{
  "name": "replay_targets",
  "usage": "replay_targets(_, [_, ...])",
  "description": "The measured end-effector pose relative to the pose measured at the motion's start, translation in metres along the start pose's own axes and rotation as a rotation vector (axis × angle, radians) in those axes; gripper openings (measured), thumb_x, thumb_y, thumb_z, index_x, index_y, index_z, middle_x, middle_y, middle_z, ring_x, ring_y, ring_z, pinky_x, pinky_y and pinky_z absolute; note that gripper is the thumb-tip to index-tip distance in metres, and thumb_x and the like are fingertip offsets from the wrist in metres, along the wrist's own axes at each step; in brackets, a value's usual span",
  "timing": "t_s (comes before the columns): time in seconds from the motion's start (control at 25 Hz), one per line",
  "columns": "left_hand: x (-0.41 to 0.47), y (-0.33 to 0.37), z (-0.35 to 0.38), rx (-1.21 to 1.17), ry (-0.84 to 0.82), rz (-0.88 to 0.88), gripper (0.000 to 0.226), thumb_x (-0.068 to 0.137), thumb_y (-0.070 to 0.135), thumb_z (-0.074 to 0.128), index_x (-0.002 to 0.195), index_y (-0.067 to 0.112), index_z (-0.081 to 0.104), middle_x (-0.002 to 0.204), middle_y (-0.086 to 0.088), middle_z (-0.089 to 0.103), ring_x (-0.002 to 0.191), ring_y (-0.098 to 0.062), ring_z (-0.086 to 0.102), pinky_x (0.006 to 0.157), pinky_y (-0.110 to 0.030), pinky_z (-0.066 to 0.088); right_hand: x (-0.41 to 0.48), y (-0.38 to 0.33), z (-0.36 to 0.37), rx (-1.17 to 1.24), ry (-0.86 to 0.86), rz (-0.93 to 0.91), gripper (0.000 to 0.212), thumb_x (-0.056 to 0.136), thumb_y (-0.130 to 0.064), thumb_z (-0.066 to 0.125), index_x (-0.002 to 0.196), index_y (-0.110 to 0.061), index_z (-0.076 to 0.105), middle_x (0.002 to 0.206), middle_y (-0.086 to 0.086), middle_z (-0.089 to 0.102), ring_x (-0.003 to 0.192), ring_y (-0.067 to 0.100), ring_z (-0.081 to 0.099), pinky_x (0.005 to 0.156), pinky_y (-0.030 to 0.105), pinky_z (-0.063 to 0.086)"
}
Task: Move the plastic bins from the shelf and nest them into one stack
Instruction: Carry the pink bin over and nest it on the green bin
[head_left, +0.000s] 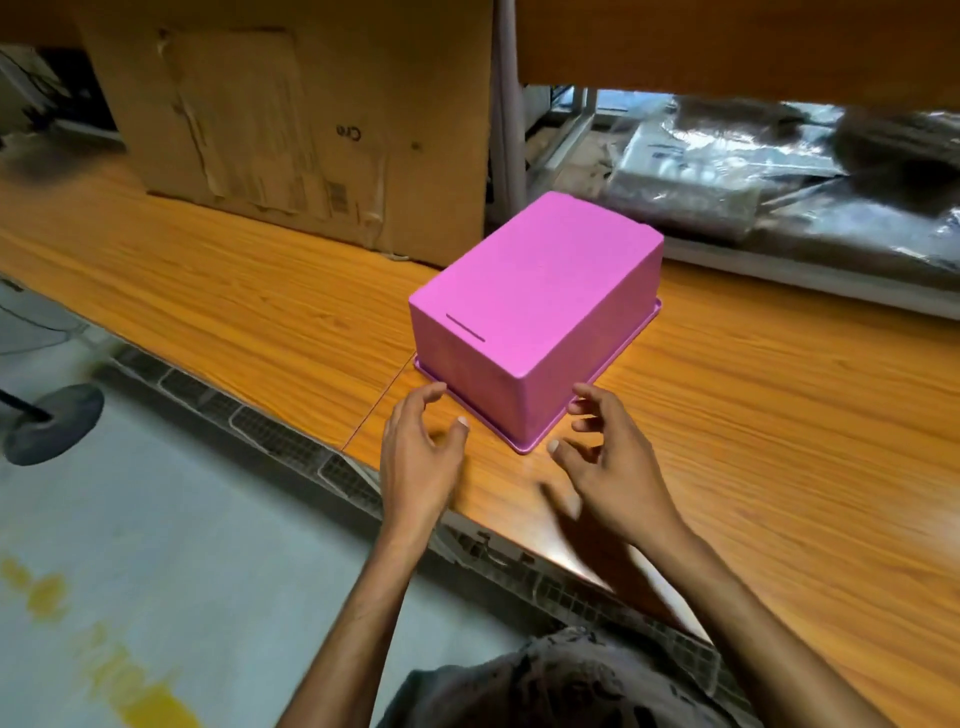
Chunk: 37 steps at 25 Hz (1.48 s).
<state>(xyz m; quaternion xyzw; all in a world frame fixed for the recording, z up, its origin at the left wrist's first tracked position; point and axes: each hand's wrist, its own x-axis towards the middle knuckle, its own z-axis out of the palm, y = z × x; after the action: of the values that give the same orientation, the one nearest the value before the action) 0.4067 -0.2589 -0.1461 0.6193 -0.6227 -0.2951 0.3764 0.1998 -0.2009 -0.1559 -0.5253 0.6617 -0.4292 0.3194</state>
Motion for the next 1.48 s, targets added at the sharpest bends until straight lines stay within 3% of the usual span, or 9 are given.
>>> replay_targets(0.24, [0.086, -0.032, 0.008, -0.013, -0.086, 0.002, 0.072, 0.086, 0.013, 0.076, 0.148, 0.013, 0.041, 0.144, -0.005, 0.045, 0.131, -0.026, 0.050, 0.106, -0.033, 0.041, 0.027, -0.001, 0.042, 0.033, 0.102, 0.171, 0.086, 0.073, -0.042, 0.073, 0.147, -0.040, 0.030, 0.127, -0.001, 0.053, 0.096, 0.011, 0.059, 0.089, 0.039, 0.057])
replay_targets(0.4, [0.132, -0.054, 0.009, -0.057, -0.276, 0.025, 0.084, 0.087, 0.013, 0.072, 0.159, 0.010, 0.028, 0.157, -0.013, 0.041, 0.144, -0.029, 0.043, 0.120, -0.044, 0.035, 0.032, -0.001, 0.074, 0.181, 0.241, 0.324, 0.092, 0.067, -0.046, 0.082, 0.143, -0.046, 0.030, 0.135, 0.002, 0.052, 0.110, 0.021, 0.065, 0.092, 0.050, 0.058])
replay_targets(0.64, [0.163, -0.066, -0.003, -0.175, -0.511, 0.021, 0.070, 0.088, 0.009, 0.073, 0.151, 0.020, 0.045, 0.141, 0.004, 0.058, 0.129, -0.015, 0.055, 0.102, -0.019, 0.041, 0.027, -0.020, 0.108, 0.142, 0.416, 0.459, 0.091, 0.063, -0.042, 0.081, 0.144, -0.042, 0.042, 0.140, -0.005, 0.059, 0.126, 0.012, 0.058, 0.106, 0.037, 0.050])
replay_targets(0.8, [0.171, -0.060, -0.016, -0.412, -0.591, -0.098, 0.053, 0.080, 0.022, 0.064, 0.133, 0.030, 0.061, 0.131, -0.007, 0.069, 0.118, -0.050, 0.059, 0.100, -0.062, 0.048, 0.023, -0.044, 0.106, 0.241, 0.511, 0.453, 0.090, 0.058, -0.032, 0.076, 0.144, -0.041, 0.051, 0.143, -0.004, 0.058, 0.130, 0.013, 0.056, 0.099, 0.029, 0.050])
replay_targets(0.96, [0.175, -0.025, -0.036, -0.563, -0.589, 0.015, 0.049, 0.087, 0.011, 0.061, 0.132, 0.029, 0.066, 0.133, 0.005, 0.069, 0.118, -0.008, 0.066, 0.095, -0.032, 0.056, 0.017, -0.077, 0.091, 0.233, 0.575, 0.307, 0.097, 0.070, -0.003, 0.076, 0.154, -0.038, 0.042, 0.155, -0.007, 0.046, 0.138, 0.011, 0.049, 0.088, 0.022, 0.057])
replay_targets(1.04, [0.179, -0.003, -0.045, -0.663, -0.565, 0.082, 0.043, 0.090, 0.006, 0.060, 0.128, 0.025, 0.067, 0.129, 0.002, 0.070, 0.113, -0.004, 0.067, 0.088, -0.023, 0.054, 0.017, -0.093, 0.079, 0.179, 0.655, 0.217, 0.096, 0.077, 0.009, 0.074, 0.155, -0.036, 0.040, 0.156, -0.010, 0.045, 0.139, 0.010, 0.049, 0.094, 0.020, 0.054])
replay_targets(1.12, [0.185, 0.018, -0.048, -0.734, -0.537, 0.136, 0.036, 0.091, 0.007, 0.060, 0.123, 0.019, 0.067, 0.122, 0.000, 0.071, 0.108, -0.007, 0.066, 0.088, -0.024, 0.052, 0.023, -0.107, 0.065, 0.074, 0.760, 0.122, 0.083, 0.085, 0.003, 0.074, 0.152, -0.036, 0.044, 0.152, -0.012, 0.051, 0.136, 0.008, 0.052, 0.103, 0.025, 0.050])
replay_targets(1.32, [0.190, 0.074, -0.056, -0.814, -0.565, 0.293, 0.029, 0.104, 0.026, 0.056, 0.128, 0.012, 0.065, 0.121, 0.004, 0.069, 0.111, -0.009, 0.064, 0.095, -0.025, 0.050, 0.038, -0.135, 0.022, -0.179, 1.136, 0.004, 0.044, 0.092, -0.008, 0.060, 0.130, -0.027, 0.070, 0.114, -0.022, 0.072, 0.100, -0.008, 0.067, 0.088, 0.027, 0.058])
replay_targets(1.48, [0.178, 0.093, -0.052, -0.746, -0.651, 0.525, 0.036, 0.103, 0.043, 0.051, 0.132, 0.024, 0.061, 0.133, 0.002, 0.066, 0.126, -0.007, 0.061, 0.102, -0.023, 0.049, 0.038, -0.158, -0.025, -0.168, 1.297, 0.060, 0.033, 0.088, -0.026, 0.052, 0.104, -0.042, 0.076, 0.083, -0.022, 0.072, 0.083, 0.008, 0.072, 0.080, 0.043, 0.059])
